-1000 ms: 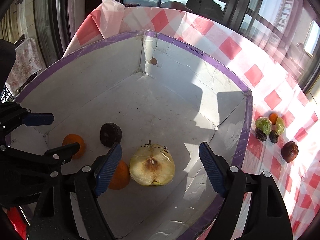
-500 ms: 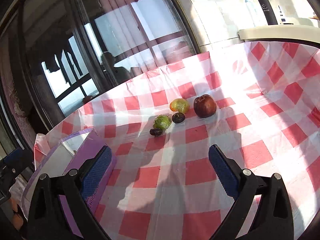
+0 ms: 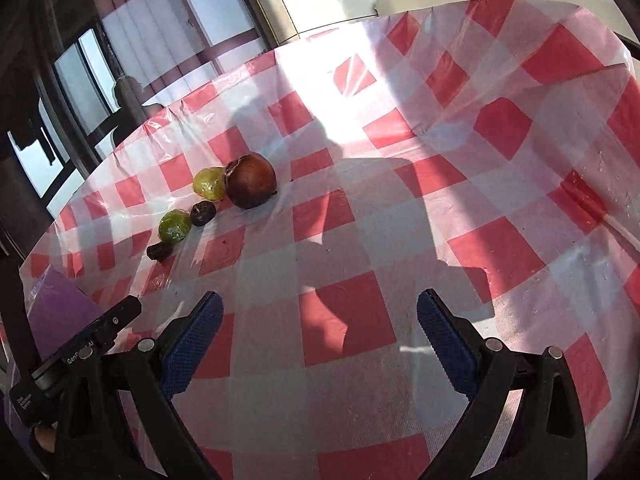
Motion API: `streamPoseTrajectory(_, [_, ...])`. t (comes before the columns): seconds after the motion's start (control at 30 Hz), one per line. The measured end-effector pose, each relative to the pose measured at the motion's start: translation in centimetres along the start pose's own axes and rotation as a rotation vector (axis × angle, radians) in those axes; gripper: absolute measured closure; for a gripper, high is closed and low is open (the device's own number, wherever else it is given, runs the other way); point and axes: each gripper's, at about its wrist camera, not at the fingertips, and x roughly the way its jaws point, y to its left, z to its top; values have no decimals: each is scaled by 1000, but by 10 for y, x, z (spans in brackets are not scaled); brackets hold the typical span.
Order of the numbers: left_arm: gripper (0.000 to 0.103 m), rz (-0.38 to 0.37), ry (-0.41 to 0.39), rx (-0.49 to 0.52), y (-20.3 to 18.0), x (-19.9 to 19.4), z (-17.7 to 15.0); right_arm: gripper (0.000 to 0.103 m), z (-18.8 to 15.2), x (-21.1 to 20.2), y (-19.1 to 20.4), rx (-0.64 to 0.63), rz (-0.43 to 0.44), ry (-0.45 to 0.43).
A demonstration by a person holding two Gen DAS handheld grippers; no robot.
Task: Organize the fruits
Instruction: 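Grasp the dark red apple with the right tool, then grasp the dark round fruit with the left tool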
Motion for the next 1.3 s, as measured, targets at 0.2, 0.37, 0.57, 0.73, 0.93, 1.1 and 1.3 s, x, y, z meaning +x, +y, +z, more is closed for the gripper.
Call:
streamPoseTrajectory(0.2, [2, -98, 3, -110, 23, 2, 1, 8, 33, 49, 25, -56, -20, 40])
streamPoseTrajectory(0.37, [2, -78, -6, -175, 29, 3, 3, 8, 64, 105, 61, -136, -66, 85])
streamPoseTrajectory(0.57, [2, -76, -13, -202, 32, 2, 3, 8, 92, 167, 100, -247, -183, 171])
streamPoseTrajectory(0.73, [2, -79, -16, -209, 33, 1, 2, 19, 100, 189, 106, -267, -224, 216])
streamPoseTrajectory(0.93, [2, -79, -18, -214, 33, 1, 2, 41, 86, 157, 94, -238, -117, 170])
streamPoseTrajectory(1.1, [2, -84, -17, -209, 32, 2, 3, 41, 65, 101, 57, -110, -60, 67])
streamPoseTrajectory(1.3, [2, -90, 14, -148, 23, 6, 2, 41, 59, 73, 8, 113, 14, -19])
